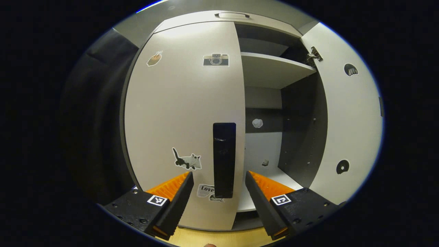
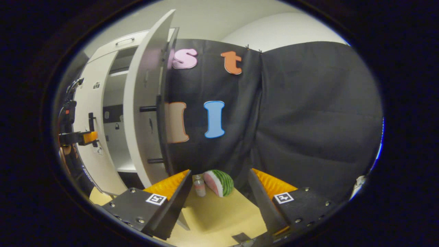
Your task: Open the right door of the double-door shoe cabinet with the right hand, and open the left door with the left hand.
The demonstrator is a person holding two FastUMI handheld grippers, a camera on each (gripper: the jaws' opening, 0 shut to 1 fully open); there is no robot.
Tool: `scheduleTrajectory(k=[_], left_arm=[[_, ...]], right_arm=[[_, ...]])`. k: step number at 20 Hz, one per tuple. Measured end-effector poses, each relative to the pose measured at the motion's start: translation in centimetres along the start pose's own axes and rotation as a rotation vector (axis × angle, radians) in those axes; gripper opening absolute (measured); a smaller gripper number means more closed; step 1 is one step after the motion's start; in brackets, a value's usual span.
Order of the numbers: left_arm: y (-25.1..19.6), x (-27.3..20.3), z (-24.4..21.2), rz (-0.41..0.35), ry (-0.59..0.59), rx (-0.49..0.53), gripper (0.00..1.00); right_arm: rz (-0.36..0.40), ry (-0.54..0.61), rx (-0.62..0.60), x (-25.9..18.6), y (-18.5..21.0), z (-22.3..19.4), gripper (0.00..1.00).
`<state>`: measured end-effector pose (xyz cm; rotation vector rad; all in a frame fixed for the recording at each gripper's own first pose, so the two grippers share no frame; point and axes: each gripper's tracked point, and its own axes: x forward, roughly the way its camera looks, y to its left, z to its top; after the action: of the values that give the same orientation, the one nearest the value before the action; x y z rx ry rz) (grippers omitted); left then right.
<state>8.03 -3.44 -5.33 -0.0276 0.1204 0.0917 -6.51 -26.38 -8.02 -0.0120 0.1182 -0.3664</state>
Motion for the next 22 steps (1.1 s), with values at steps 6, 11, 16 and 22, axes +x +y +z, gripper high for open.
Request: scheduleTrajectory(k=[6, 11, 16, 22], left_arm=[[-0.5, 2.0, -0.5, 0.031, 0.011, 0.031, 0.69], [-0.2, 2.1, -0.9, 0.053, 0.020, 0.024, 0.36], [0.0, 1.9, -1.0, 0.049, 0.030, 0.013, 0.30], [0.7, -1.1, -1.0, 0.020, 0.007, 0.008, 0.28]], right_arm=[[-0.069, 0.049, 0.031, -0.1, -3.7, -1.6, 0.97], [-0.073, 0.073, 0.046, 0.1, -4.2, -2.5, 0.98], [-0.042, 0.085, 0.020, -0.3, -3.9, -2.8, 0.98], [-0.003, 0.086, -0.012, -0.4, -2.6, -2.6, 0.98]])
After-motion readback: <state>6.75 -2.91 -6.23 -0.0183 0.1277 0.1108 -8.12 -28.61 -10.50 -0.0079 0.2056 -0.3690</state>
